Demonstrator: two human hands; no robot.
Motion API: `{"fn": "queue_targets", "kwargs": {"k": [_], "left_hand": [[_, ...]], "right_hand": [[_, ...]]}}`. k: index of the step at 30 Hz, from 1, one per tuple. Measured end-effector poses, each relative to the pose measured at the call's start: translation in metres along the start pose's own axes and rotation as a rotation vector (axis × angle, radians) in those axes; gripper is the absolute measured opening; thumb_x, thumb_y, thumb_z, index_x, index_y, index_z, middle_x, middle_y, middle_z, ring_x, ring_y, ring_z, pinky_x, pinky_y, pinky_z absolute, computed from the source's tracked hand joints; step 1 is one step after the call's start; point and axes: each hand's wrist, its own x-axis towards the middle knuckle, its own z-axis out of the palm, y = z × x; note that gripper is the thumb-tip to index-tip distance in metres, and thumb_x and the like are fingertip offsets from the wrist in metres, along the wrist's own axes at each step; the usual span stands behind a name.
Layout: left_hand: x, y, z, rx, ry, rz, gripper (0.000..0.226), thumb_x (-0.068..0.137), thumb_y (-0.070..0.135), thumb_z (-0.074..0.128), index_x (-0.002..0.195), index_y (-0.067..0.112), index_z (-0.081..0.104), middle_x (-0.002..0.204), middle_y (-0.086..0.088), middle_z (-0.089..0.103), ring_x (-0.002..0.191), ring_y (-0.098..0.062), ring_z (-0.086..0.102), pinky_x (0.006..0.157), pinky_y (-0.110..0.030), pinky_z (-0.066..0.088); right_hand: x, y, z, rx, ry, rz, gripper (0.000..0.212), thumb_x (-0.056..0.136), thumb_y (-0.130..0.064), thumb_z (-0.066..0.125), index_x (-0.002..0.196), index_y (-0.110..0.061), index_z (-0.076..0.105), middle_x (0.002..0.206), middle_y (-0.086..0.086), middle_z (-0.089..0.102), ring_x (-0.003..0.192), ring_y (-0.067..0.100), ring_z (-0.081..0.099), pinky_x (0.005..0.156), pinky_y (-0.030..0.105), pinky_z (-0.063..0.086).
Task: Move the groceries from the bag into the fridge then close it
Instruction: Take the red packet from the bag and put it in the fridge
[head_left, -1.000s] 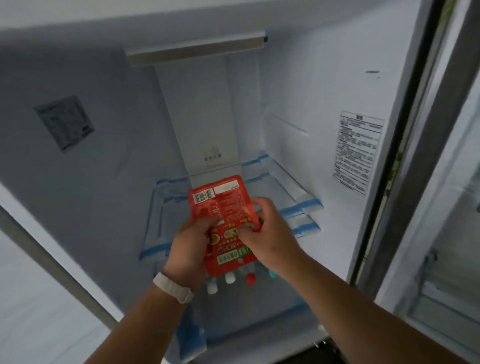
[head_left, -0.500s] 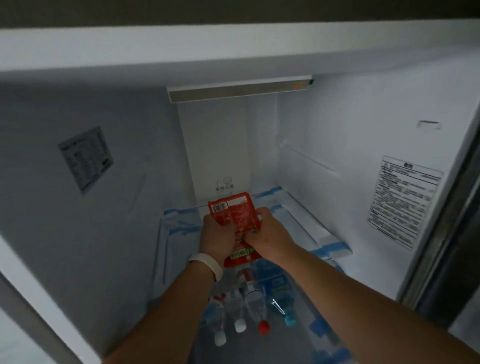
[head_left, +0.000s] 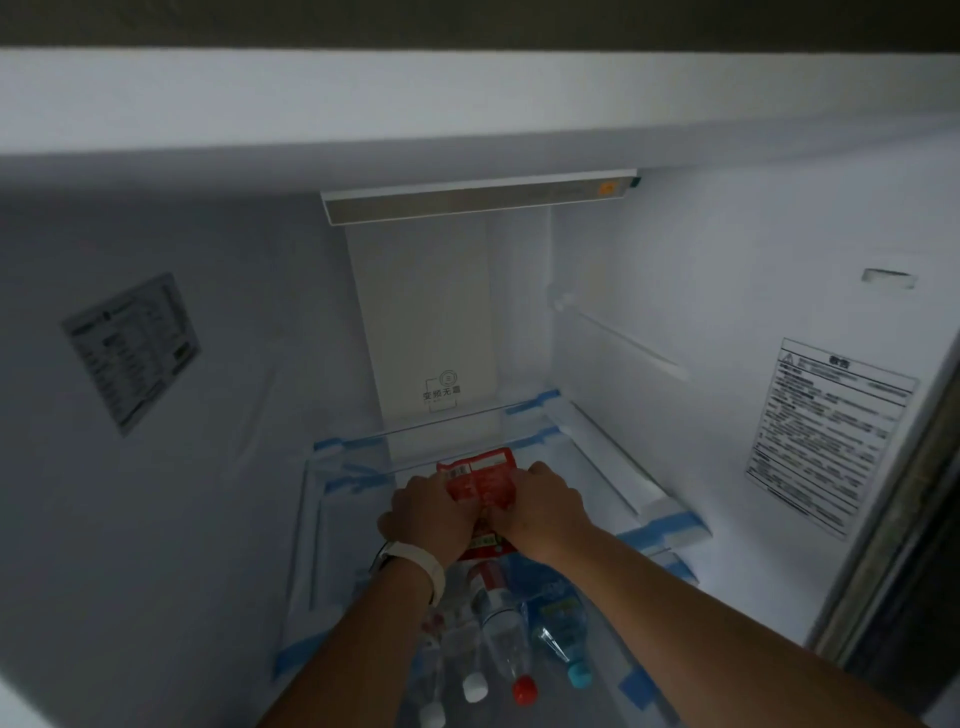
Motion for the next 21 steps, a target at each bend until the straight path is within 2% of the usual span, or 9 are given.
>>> {"fn": "queue_targets", "kwargs": {"k": [5,8,10,11,13,15,16,18,21], "left_hand": [[-0.007,-0.001,-0.002,0.014,0.0,0.025,0.035,0.087,0.054,0.048,0.108,0.031,0.064,0.114,-0.003,0.062,0.111,-0.027,0.058,0.097,-0.044,0.044],[-0.011,-0.005,-0.004,-0.068,-0.019,0.058,0.032,0.077,0.056,0.045,0.092,0.036,0.064,0.103,0.001,0.066,0.101,-0.025,0.061,0.096,-0.049,0.045],[-0.016,-0.005,-0.008,-0.143,0.0,0.105,0.033,0.069,0.06,0.04,0.08,0.038,0.062,0.091,0.004,0.066,0.09,-0.022,0.064,0.089,-0.047,0.051],[-0.021,-0.005,-0.009,-0.162,0.003,0.138,0.037,0.067,0.062,0.038,0.079,0.037,0.062,0.088,0.005,0.066,0.086,-0.021,0.065,0.085,-0.044,0.054],[-0.035,-0.004,-0.012,-0.197,-0.012,0.248,0.038,0.073,0.06,0.042,0.09,0.037,0.066,0.093,0.007,0.065,0.087,-0.016,0.065,0.081,-0.039,0.056],[-0.051,-0.003,-0.015,-0.339,-0.051,0.372,0.016,0.084,0.047,0.056,0.096,0.042,0.065,0.098,0.011,0.064,0.09,-0.007,0.064,0.084,-0.035,0.056],[-0.057,-0.005,-0.016,-0.396,-0.07,0.436,0.011,0.088,0.037,0.062,0.096,0.045,0.063,0.1,0.013,0.063,0.091,-0.002,0.063,0.085,-0.031,0.055],[-0.067,-0.013,-0.016,-0.395,-0.065,0.574,0.02,0.09,0.026,0.065,0.103,0.042,0.064,0.105,0.015,0.064,0.094,0.001,0.063,0.086,-0.027,0.054],[-0.086,-0.02,-0.016,-0.274,0.044,0.705,0.025,0.085,0.035,0.065,0.11,0.039,0.064,0.111,0.018,0.065,0.1,-0.001,0.06,0.089,-0.021,0.051]], "right_hand": [[-0.015,0.002,-0.002,-0.073,0.029,-0.066,0.041,0.092,-0.047,0.049,0.123,-0.021,0.052,0.108,0.006,0.051,0.103,0.025,0.053,0.094,0.043,0.043],[-0.029,0.003,-0.005,-0.082,0.082,-0.11,0.038,0.091,-0.045,0.049,0.12,-0.02,0.053,0.106,0.004,0.052,0.1,0.024,0.053,0.09,0.04,0.042],[-0.038,0.003,-0.008,-0.083,0.095,-0.126,0.038,0.091,-0.046,0.048,0.119,-0.021,0.055,0.106,0.004,0.053,0.099,0.023,0.053,0.089,0.039,0.041],[-0.044,0.003,-0.011,-0.081,0.09,-0.127,0.038,0.091,-0.046,0.048,0.119,-0.021,0.055,0.105,0.004,0.053,0.099,0.023,0.052,0.089,0.039,0.041],[-0.057,0.006,-0.018,-0.077,0.084,-0.146,0.036,0.091,-0.046,0.048,0.117,-0.022,0.056,0.103,0.0,0.052,0.096,0.02,0.05,0.086,0.037,0.041],[-0.074,0.01,-0.024,-0.071,0.091,-0.178,0.034,0.092,-0.048,0.048,0.114,-0.024,0.056,0.1,-0.003,0.049,0.092,0.015,0.046,0.082,0.034,0.038],[-0.084,0.012,-0.027,-0.068,0.098,-0.194,0.034,0.092,-0.049,0.048,0.115,-0.024,0.055,0.102,-0.004,0.05,0.094,0.015,0.046,0.083,0.033,0.039],[-0.106,0.017,-0.033,-0.095,0.109,-0.225,0.039,0.092,-0.05,0.047,0.12,-0.024,0.054,0.111,-0.003,0.052,0.102,0.017,0.048,0.09,0.035,0.041],[-0.134,0.024,-0.043,-0.152,0.139,-0.271,0.045,0.093,-0.052,0.041,0.124,-0.021,0.052,0.116,-0.003,0.053,0.107,0.018,0.049,0.094,0.037,0.041]]}}
